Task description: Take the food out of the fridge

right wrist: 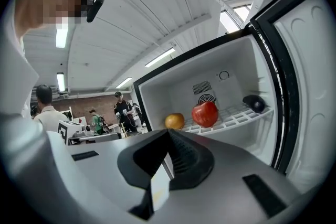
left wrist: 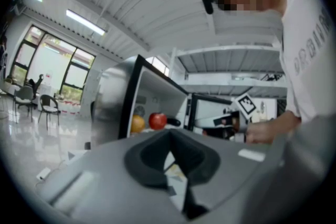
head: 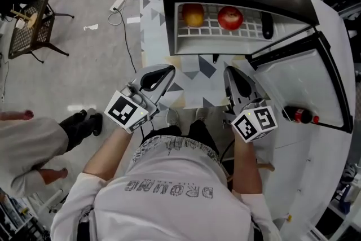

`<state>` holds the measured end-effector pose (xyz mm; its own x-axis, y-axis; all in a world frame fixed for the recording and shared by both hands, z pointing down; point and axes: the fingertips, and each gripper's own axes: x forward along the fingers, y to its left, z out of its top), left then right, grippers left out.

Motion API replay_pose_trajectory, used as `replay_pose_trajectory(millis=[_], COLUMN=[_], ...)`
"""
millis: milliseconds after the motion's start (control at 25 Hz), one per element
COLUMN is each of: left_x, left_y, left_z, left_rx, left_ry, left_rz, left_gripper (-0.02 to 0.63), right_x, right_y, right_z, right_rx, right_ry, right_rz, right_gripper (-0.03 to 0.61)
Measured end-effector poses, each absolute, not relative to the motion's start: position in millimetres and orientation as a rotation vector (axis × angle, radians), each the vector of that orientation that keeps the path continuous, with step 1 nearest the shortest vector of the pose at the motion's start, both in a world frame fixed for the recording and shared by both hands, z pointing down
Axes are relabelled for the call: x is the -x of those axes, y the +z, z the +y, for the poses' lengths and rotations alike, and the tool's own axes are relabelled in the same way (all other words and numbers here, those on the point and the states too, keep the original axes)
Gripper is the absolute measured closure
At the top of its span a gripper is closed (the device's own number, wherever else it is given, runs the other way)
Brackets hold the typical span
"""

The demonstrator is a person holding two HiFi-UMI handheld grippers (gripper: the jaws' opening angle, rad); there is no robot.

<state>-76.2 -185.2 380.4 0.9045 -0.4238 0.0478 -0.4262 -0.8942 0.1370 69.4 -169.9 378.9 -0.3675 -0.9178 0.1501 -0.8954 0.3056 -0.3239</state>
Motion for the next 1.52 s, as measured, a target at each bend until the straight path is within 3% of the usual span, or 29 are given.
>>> replay_pose_trajectory(millis=[760,880,1200,1520], left_x=[29.5,22.3,14.0,16.4], left_y=[393.7,394.6,400.5,406.8], left_z=[-210.1,-209.0,-208.6,-206.5], left_rx=[-2.836,-2.827,-2.801,-2.772], left_ry=[0.072,0.08,0.105,0.107], left_rz=[-0.873,-0.89,-0.936,-0.976], left_gripper=[0.607,0.607,0.607,0.607], right_x=[-124.9,-131.6,-143.8,-137.8], right_y=[369.0,366.9,371.4,376.6], right_z=[-244.7,-253.7,-272.4,-288.5], right_rx=[1.648,1.632,1.607,1.586], right_ry=[-0.432,-0.421,-0.415,-0.376], right_rz=[2.655,2.672,2.689,2.767], right_gripper=[0.586,0.537,0.517,0.431])
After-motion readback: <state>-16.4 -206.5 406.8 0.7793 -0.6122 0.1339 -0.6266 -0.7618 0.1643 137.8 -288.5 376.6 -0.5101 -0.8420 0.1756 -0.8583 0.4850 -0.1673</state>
